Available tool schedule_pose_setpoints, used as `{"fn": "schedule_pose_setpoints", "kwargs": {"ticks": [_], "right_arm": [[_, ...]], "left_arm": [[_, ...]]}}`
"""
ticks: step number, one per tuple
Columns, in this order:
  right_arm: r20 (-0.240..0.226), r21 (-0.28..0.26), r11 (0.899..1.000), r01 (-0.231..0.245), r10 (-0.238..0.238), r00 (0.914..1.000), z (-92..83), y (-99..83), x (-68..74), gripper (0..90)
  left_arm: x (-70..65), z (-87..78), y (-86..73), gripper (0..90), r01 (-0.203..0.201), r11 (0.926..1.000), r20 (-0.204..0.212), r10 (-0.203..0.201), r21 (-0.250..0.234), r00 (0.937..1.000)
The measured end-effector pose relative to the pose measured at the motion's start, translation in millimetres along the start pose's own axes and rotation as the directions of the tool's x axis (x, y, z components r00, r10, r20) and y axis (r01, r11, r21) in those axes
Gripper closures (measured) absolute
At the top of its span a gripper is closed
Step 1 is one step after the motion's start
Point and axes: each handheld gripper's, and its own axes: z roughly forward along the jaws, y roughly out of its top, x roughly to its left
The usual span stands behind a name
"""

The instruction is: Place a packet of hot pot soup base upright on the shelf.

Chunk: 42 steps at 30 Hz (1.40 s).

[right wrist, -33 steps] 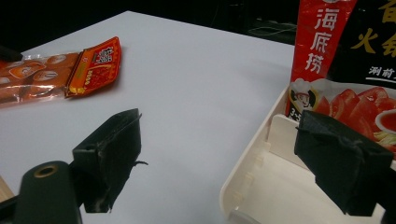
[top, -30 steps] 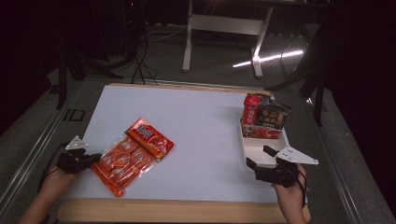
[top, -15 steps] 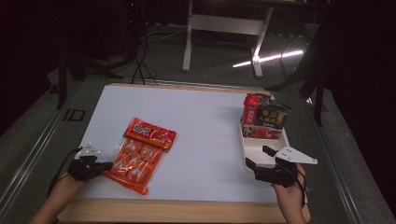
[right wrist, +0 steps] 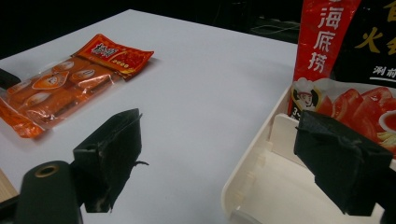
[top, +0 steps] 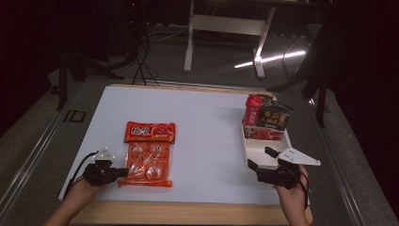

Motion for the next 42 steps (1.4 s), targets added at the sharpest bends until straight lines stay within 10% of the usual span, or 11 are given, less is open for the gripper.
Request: {"fn": "schedule_pose_setpoints", "kwargs": {"ticks": [10,23,34,36,42], "right_arm": [[0.003,0.003,1.0,-0.007,0.007,1.0,-1.4,-0.4,-0.9,15.0],[-0.003,0.007,1.0,0.001,-0.001,1.0,0.8,-0.6,-0.6,15.0],[-0.008,0.002,1.0,0.006,-0.006,0.9999,0.2,-0.8,-1.2,15.0],[-0.009,0.002,1.0,0.007,-0.007,0.9999,0.2,-0.9,-1.2,15.0],[-0.007,0.002,1.0,0.006,-0.006,1.0,-1.6,-1.4,-1.0,15.0]], "left_arm": [[27.9,9.3,30.9,90.0,0.023,0.9973,-0.157,-0.033,-0.07,0.987],[20.4,29.1,41.0,90.0,0.004,0.9992,-0.166,-0.011,-0.04,0.986],[-1.7,49.6,65.3,90.0,-0.062,0.9978,-0.106,0.059,-0.025,0.9926],[-7.4,54.4,70.7,90.0,-0.042,0.9979,0.044,0.044,-0.05,0.998],[-49.0,78.5,96.9,90.0,-0.185,0.9828,0.034,0.185,0.005,0.9822]]}}
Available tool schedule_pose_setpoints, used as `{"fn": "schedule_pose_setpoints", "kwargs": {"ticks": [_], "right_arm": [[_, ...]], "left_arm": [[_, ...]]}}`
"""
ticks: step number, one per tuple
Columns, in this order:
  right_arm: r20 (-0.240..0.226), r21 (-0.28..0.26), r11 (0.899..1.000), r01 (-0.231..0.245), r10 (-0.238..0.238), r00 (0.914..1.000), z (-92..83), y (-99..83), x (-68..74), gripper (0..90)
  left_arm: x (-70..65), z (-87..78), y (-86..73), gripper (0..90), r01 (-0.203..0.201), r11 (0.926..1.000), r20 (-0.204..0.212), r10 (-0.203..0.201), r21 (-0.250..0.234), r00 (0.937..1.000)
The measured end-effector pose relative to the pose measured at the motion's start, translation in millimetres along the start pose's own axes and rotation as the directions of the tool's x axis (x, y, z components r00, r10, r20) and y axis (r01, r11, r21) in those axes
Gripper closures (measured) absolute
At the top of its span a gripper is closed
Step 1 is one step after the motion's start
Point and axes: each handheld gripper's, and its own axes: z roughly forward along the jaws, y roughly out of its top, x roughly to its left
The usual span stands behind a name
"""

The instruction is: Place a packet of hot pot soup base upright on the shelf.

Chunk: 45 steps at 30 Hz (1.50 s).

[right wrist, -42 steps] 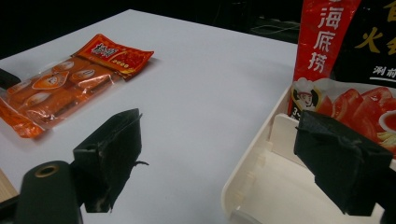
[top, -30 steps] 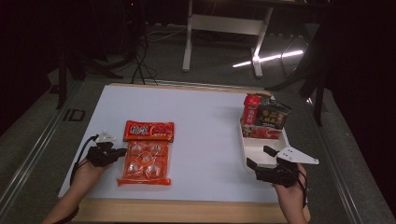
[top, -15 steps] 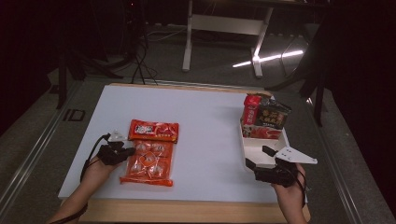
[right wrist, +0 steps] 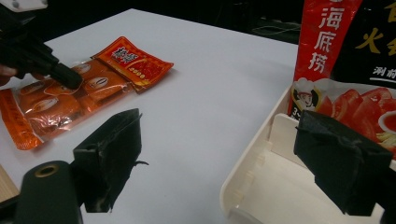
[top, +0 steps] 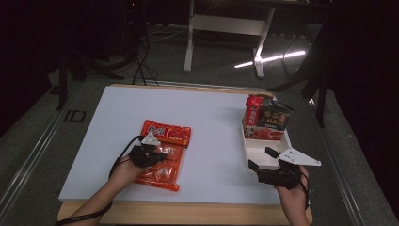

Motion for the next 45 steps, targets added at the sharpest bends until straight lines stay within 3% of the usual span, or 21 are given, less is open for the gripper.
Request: {"fn": "schedule_pose_setpoints", "kwargs": {"ticks": [6,10,13,15,18,19,21,23,27,39,45], "right_arm": [[0.0,-0.007,1.0,-0.002,0.002,1.0,-2.0,-1.1,-1.6,15.0],[-0.002,-0.007,1.0,-0.001,0.001,1.0,-1.3,-0.6,-1.9,15.0],[0.0,-0.01,1.0,0.003,-0.003,1.0,-2.0,-0.1,-1.0,15.0],[0.002,-0.01,1.0,0.0,0.0,1.0,-2.3,0.2,-1.0,15.0],[0.003,-0.01,1.0,-0.001,0.001,1.0,-1.8,0.2,-1.2,15.0],[0.001,-0.012,1.0,-0.001,0.001,1.0,-1.4,0.2,-1.3,15.0],[0.003,-0.007,1.0,0.0,0.0,1.0,-0.7,0.2,-1.4,15.0],[0.001,-0.004,1.0,-0.003,0.003,1.0,0.2,0.3,-1.2,15.0],[0.0,-0.006,1.0,0.002,-0.002,1.0,0.1,0.7,0.0,15.0],[-0.001,-0.01,1.0,0.001,-0.001,1.0,-1.8,0.3,-1.3,15.0],[-0.003,-0.009,1.0,-0.002,0.002,1.0,-1.6,-0.1,-1.5,15.0]], "left_arm": [[18.1,-13.0,-8.2,90.0,0.037,0.9992,-0.061,-0.037,-0.014,0.9975],[35.6,-28.1,-21.5,90.0,0.063,0.998,-0.136,-0.063,-0.007,0.9886],[48.1,-34.5,-33.0,90.0,0.088,0.9961,-0.167,-0.085,0.01,0.9823],[53.7,-33.8,-41.0,90.0,0.117,0.9929,-0.171,-0.111,0.024,0.979],[53.3,-31.2,-46.9,90.0,0.13,0.9915,-0.141,-0.129,0.003,0.9816],[49.7,-29.2,-45.8,90.0,0.118,0.993,-0.135,-0.117,0.0,0.9839],[43.4,-26.3,-41.2,90.0,0.087,0.9962,-0.174,-0.084,0.008,0.9813],[42.8,-23.7,-37.2,90.0,0.098,0.9952,-0.163,-0.097,0.001,0.9819],[36.3,-11.8,-26.6,90.0,0.073,0.9974,-0.15,-0.072,-0.001,0.9861],[7.8,26.8,13.9,90.0,-0.038,0.9991,-0.098,0.039,0.021,0.9944],[11.0,26.3,14.9,90.0,-0.082,0.9965,-0.1,0.083,0.019,0.9915]]}}
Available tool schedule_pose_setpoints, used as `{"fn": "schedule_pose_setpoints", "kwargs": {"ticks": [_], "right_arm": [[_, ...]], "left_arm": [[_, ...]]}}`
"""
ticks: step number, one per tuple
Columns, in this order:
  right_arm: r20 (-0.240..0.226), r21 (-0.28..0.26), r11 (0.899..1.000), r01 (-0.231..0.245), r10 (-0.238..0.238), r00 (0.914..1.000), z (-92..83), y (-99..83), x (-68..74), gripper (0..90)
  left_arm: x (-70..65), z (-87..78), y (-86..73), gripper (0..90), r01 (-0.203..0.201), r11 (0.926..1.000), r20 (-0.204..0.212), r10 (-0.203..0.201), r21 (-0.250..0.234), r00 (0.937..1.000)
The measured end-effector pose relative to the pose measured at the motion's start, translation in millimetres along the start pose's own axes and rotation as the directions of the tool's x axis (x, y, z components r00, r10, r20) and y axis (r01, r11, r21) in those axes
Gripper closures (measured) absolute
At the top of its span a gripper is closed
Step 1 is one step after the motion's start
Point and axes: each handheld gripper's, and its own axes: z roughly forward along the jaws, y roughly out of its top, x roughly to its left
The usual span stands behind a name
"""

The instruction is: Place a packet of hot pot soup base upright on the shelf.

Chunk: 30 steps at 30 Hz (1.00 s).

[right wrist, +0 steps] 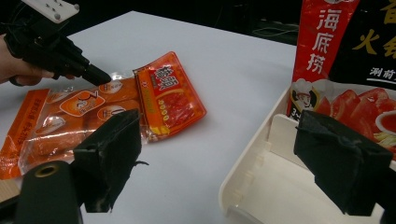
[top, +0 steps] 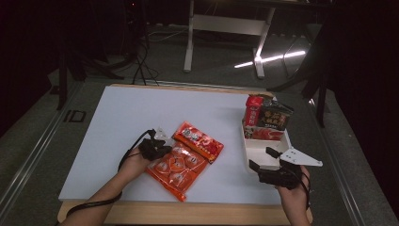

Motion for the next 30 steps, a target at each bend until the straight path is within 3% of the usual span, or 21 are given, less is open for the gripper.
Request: {"fn": "schedule_pose_setpoints", "kwargs": {"ticks": [1,4,7,15,18,20,21,24,26,30], "right_arm": [[-0.001,-0.001,1.0,0.0,0.0,1.0,0.0,0.1,0.0,15.0],[0.001,-0.002,1.0,0.0,0.0,1.0,-0.6,0.2,-0.3,15.0],[0.004,-0.003,1.0,-0.001,0.001,1.0,-1.4,0.4,-0.8,15.0],[0.003,-0.003,1.0,0.005,-0.005,1.0,-1.2,1.1,0.5,15.0],[0.005,-0.001,1.0,0.0,0.0,1.0,-0.9,0.9,0.2,15.0],[0.003,-0.001,1.0,0.0,0.0,1.0,-0.2,0.9,0.3,15.1],[0.003,-0.001,1.0,0.0,0.0,1.0,-0.2,0.9,0.3,15.1],[0.004,0.002,1.0,0.003,-0.003,1.0,0.0,1.2,1.3,15.3],[0.004,0.0,1.0,0.003,-0.003,1.0,-0.3,1.1,0.9,15.3],[0.003,-0.001,1.0,0.0,0.0,1.0,0.3,1.3,0.2,15.3]], "left_arm": [[0.2,-1.6,-1.2,90.0,-0.022,0.9997,-0.016,0.022,0.01,0.9996],[2.0,-9.5,-7.0,90.0,-0.032,0.9995,-0.009,0.032,0.004,0.9995],[6.1,-19.9,-15.8,90.0,0.003,1.0,0.009,-0.003,0.005,1.0],[4.3,-44.4,-39.9,90.0,0.035,0.9991,0.059,-0.037,0.024,0.9976],[0.3,-46.6,-42.4,90.0,0.015,0.9989,0.09,-0.019,0.044,0.9958],[-4.5,-42.8,-42.8,90.0,-0.032,0.9969,0.088,0.025,0.072,0.9958],[-4.5,-42.8,-42.8,90.0,-0.032,0.9969,0.088,0.025,0.072,0.9958],[-3.5,-40.3,-41.0,90.0,-0.013,0.9966,0.103,0.004,0.081,0.9946],[-3.9,-39.0,-42.6,90.0,0.033,0.9965,0.113,-0.041,0.077,0.9927],[-9.5,-38.2,-40.0,90.0,0.053,0.9951,0.109,-0.062,0.083,0.9921]]}}
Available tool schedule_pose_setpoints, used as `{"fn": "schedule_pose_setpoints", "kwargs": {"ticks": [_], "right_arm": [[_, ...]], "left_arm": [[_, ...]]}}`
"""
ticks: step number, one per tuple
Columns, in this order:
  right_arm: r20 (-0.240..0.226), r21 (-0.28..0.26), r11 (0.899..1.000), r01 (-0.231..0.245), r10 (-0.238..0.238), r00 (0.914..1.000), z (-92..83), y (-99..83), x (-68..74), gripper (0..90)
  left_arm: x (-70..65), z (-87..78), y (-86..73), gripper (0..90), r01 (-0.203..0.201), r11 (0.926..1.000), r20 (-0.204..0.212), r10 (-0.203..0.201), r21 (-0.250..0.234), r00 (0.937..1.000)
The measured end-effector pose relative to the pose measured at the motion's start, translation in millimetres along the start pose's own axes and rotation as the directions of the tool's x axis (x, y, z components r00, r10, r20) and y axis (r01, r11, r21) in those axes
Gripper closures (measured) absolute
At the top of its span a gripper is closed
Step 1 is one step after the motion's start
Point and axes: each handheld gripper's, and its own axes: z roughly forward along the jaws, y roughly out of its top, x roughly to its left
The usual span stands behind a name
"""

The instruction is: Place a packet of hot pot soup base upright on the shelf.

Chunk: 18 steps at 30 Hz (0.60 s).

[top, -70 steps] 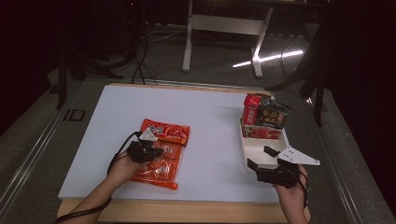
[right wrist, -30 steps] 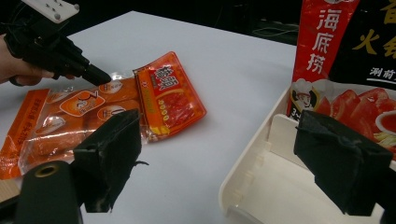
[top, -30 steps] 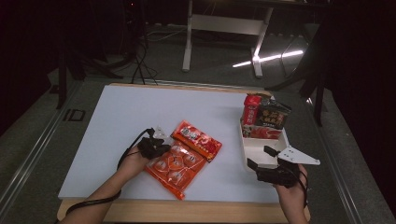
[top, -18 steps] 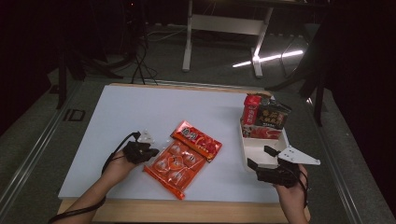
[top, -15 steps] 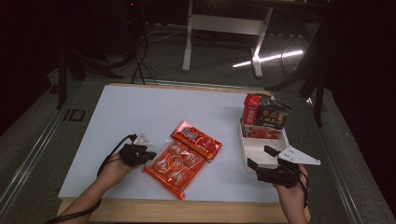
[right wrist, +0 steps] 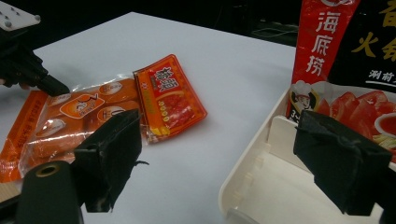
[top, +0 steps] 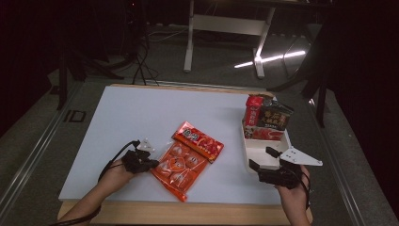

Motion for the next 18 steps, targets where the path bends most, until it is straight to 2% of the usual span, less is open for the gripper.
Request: {"fn": "schedule_pose_setpoints", "kwargs": {"ticks": [2,3,5,9,11,13,15,18], "right_arm": [[0.0,0.001,1.0,0.0,0.0,1.0,0.4,0.1,0.0,15.3],[0.0,0.001,1.0,0.0,0.0,1.0,0.4,0.1,0.0,15.3],[-0.001,0.004,1.0,0.006,-0.006,1.0,0.7,0.2,1.3,15.3],[0.0,0.002,1.0,0.003,-0.003,1.0,-0.5,0.4,0.7,15.3],[0.001,0.002,1.0,0.001,-0.001,1.0,-0.7,0.3,0.4,15.3],[0.0,0.0,1.0,0.0,0.0,1.0,-0.5,0.1,0.4,15.3],[-0.001,0.001,1.0,0.001,-0.001,1.0,-0.4,0.1,0.5,15.3],[-0.002,0.0,1.0,0.002,-0.002,1.0,-0.8,0.2,0.8,15.3]], "left_arm": [[0.0,0.0,0.0,90.0,0.0,1.0,0.0,0.0,0.0,1.0],[-8.3,3.8,2.7,90.0,-0.002,1.0,0.037,0.002,-0.006,0.9993],[-15.5,6.0,6.9,90.0,-0.021,0.9998,0.033,0.021,0.005,0.9992],[-27.7,10.9,12.1,90.0,-0.03,0.9995,0.054,0.03,0.003,0.9981],[-33.9,13.3,14.5,90.0,-0.044,0.999,0.066,0.044,-0.002,0.9969],[-39.5,16.6,17.4,90.0,-0.044,0.999,0.101,0.044,-0.003,0.994],[-46.1,19.9,20.6,90.0,-0.059,0.9983,0.108,0.059,-0.007,0.9923],[-52.5,24.0,25.3,90.0,-0.059,0.9982,0.125,0.06,-0.007,0.9904]]}}
